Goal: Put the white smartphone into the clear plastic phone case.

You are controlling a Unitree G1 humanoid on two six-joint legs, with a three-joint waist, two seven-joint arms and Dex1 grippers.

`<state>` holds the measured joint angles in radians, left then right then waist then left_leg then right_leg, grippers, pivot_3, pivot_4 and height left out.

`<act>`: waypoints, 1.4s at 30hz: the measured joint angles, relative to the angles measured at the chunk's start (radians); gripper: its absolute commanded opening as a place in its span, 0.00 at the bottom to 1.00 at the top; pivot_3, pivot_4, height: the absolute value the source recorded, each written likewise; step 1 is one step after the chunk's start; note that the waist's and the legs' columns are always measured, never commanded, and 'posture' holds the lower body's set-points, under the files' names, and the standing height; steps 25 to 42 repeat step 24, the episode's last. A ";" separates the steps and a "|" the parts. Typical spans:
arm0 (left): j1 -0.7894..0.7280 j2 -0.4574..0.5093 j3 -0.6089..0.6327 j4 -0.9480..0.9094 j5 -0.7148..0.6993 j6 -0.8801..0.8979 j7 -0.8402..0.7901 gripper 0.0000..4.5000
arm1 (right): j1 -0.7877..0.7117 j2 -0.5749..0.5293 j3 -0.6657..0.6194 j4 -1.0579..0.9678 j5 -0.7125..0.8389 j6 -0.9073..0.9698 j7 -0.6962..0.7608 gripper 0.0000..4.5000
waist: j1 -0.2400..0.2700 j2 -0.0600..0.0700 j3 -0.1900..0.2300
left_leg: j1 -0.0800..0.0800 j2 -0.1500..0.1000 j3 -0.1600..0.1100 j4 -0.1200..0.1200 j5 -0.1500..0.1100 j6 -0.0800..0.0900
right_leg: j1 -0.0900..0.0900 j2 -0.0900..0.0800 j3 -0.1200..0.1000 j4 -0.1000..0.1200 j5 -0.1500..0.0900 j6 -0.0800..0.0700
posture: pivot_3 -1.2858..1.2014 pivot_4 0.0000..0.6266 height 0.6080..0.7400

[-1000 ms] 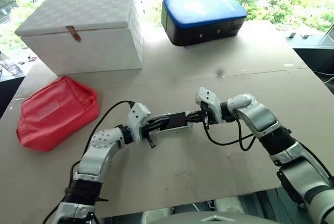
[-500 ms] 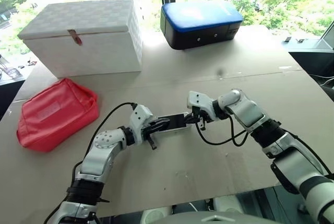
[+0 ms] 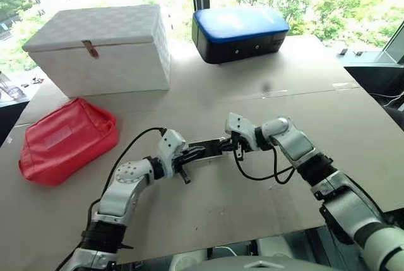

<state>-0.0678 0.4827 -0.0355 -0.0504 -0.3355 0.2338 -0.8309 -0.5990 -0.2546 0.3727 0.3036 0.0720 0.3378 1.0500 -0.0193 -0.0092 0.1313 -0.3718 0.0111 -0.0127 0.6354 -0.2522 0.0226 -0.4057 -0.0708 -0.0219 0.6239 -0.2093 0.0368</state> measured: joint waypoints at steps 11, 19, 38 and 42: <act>0.080 -0.058 0.287 -0.140 -0.188 0.010 0.136 0.72 | 0.361 -0.202 -0.358 -0.499 0.131 0.061 -0.200 0.84 | 0.022 -0.003 0.014 | -0.040 -0.006 0.001 0.002 0.004 0.002 | -0.026 0.000 -0.007 -0.014 0.008 0.002 | 0.52 0.24 1.00; 0.440 0.068 0.394 -0.346 -0.265 0.104 0.063 0.98 | 0.755 -0.347 -0.598 -0.743 0.242 0.076 -0.186 1.00 | 0.023 -0.008 0.023 | -0.041 -0.005 0.001 0.003 0.002 0.005 | -0.026 0.001 -0.007 -0.017 0.003 0.003 | 0.52 0.24 1.00; 0.521 0.083 0.463 -0.381 -0.266 0.102 0.050 0.98 | 0.906 -0.360 -0.676 -0.811 0.279 0.064 -0.190 1.00 | 0.033 -0.006 0.026 | -0.038 -0.002 0.001 0.009 0.002 0.005 | -0.024 0.001 -0.010 -0.013 0.002 0.004 | 0.52 0.24 1.00; 0.521 0.083 0.463 -0.381 -0.266 0.102 0.050 0.98 | 0.906 -0.360 -0.676 -0.811 0.279 0.064 -0.190 1.00 | 0.033 -0.006 0.026 | -0.038 -0.002 0.001 0.009 0.002 0.005 | -0.024 0.001 -0.010 -0.013 0.002 0.004 | 0.52 0.24 1.00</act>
